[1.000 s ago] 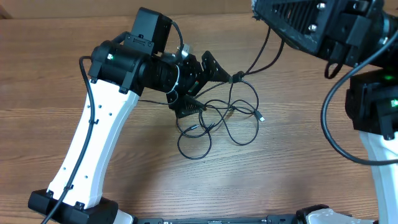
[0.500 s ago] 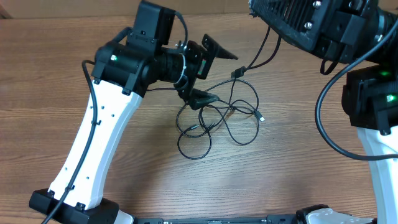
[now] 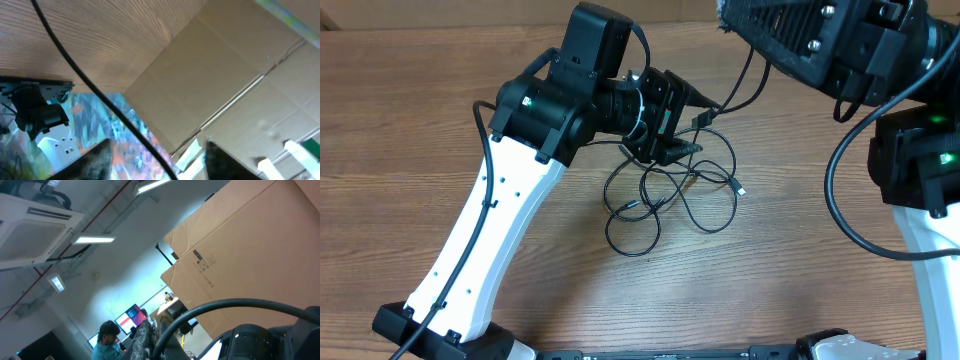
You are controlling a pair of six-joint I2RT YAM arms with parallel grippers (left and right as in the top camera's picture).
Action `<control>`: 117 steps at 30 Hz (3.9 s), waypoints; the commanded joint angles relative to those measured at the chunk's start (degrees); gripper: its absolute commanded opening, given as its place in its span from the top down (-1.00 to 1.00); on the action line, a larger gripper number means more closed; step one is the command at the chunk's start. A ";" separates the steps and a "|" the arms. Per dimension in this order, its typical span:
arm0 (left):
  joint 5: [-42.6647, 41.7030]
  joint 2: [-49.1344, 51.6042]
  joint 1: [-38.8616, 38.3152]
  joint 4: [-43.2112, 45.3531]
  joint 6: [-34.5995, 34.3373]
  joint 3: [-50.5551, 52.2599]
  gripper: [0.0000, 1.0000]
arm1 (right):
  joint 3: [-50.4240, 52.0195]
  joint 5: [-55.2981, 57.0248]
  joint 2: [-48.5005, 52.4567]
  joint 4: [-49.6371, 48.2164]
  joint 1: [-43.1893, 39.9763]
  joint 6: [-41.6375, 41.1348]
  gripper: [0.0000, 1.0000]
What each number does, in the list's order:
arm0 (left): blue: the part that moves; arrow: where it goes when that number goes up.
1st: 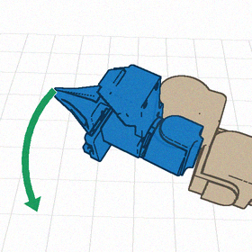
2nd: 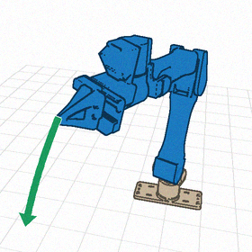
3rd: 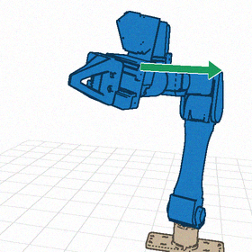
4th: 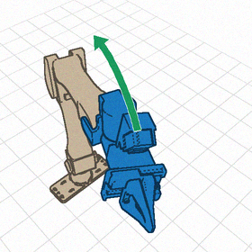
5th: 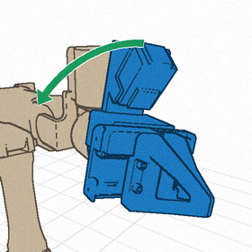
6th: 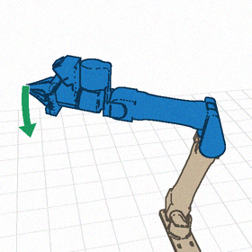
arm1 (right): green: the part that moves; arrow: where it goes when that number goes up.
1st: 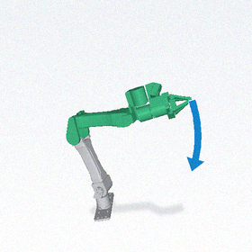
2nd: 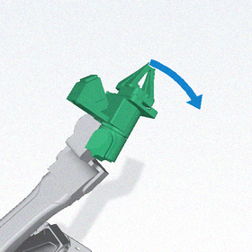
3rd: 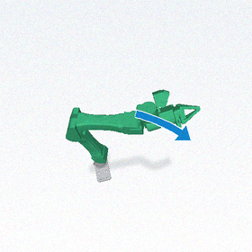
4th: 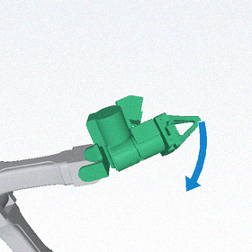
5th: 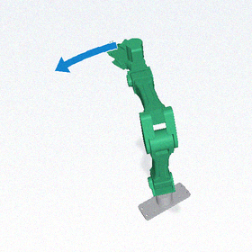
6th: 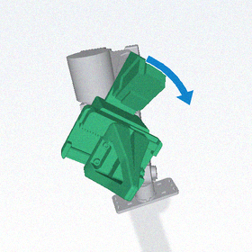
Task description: Untangle cables
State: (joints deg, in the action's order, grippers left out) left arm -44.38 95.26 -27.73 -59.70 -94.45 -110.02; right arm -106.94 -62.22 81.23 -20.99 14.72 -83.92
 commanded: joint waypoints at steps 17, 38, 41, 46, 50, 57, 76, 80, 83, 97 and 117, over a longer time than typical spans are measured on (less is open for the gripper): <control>5.62 0.28 0.46 1.79 3.56 -0.74 0.92 | -0.98 -6.29 -0.37 0.20 -3.58 0.46 0.93; 24.79 0.22 1.62 11.56 27.93 -25.16 0.91 | 4.13 -27.69 4.20 2.34 -33.66 0.50 -0.88; 25.81 0.22 2.93 15.47 26.01 -25.57 0.92 | 6.86 -27.69 6.25 2.54 -33.59 0.48 -1.00; 32.11 0.22 7.32 17.18 24.61 -25.57 0.92 | 11.82 -27.39 9.42 2.49 -33.59 2.32 -1.00; 33.00 0.22 11.72 19.32 22.93 -25.57 0.92 | 15.63 -26.58 12.83 3.37 -33.59 14.16 -1.00; 34.97 0.24 18.12 20.68 22.88 -25.57 0.92 | 21.44 -23.50 16.41 9.97 -33.53 24.06 -1.00; 66.79 7.78 22.21 22.73 50.71 -25.44 0.92 | 24.39 30.47 16.52 76.94 -18.16 67.93 -1.00; 60.61 12.59 23.23 32.85 60.04 -25.44 0.90 | 24.39 30.45 16.52 78.49 -11.58 67.93 -1.00; 56.08 15.65 25.40 39.69 61.20 -25.44 0.87 | 24.39 30.49 16.52 79.01 -6.82 67.95 -1.00; 48.09 27.19 45.18 34.14 66.84 -25.44 0.89 | 24.39 38.82 16.52 81.99 5.92 67.91 -1.00; 35.52 39.23 57.11 3.98 76.74 -25.05 -0.50 | 24.39 38.60 16.52 84.35 6.12 67.67 -1.00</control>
State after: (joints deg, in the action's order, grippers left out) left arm -11.33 135.22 28.99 -52.49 -25.39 -134.89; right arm -82.04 -23.92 98.10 63.13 20.67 -16.47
